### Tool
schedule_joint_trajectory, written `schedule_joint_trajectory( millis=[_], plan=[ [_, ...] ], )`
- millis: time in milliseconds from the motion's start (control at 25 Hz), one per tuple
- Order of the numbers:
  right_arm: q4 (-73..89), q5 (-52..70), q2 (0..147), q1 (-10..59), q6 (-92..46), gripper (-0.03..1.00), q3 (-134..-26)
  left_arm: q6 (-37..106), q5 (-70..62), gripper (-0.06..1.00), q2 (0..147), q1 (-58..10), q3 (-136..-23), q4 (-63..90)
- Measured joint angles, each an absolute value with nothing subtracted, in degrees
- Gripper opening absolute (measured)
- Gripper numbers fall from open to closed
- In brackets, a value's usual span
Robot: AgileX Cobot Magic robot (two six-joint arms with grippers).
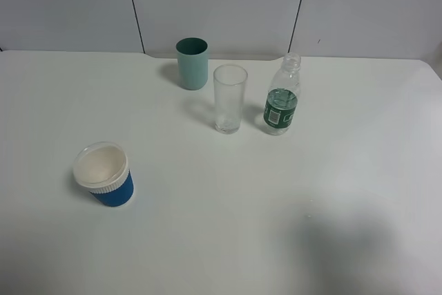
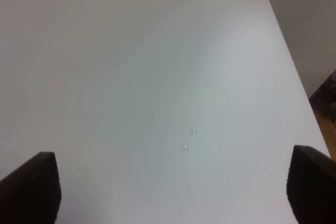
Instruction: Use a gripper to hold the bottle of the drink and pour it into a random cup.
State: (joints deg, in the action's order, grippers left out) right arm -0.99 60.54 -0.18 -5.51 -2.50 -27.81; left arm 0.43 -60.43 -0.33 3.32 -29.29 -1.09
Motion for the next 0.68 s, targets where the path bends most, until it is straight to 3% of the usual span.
schedule_joint_trajectory(
  millis=[680],
  plan=[
    [-0.99,60.54,-0.18,-5.51,-2.50,0.85,-27.81,0.43,-60.43,0.98,-0.33,3.32,-29.29,-1.09]
  ],
)
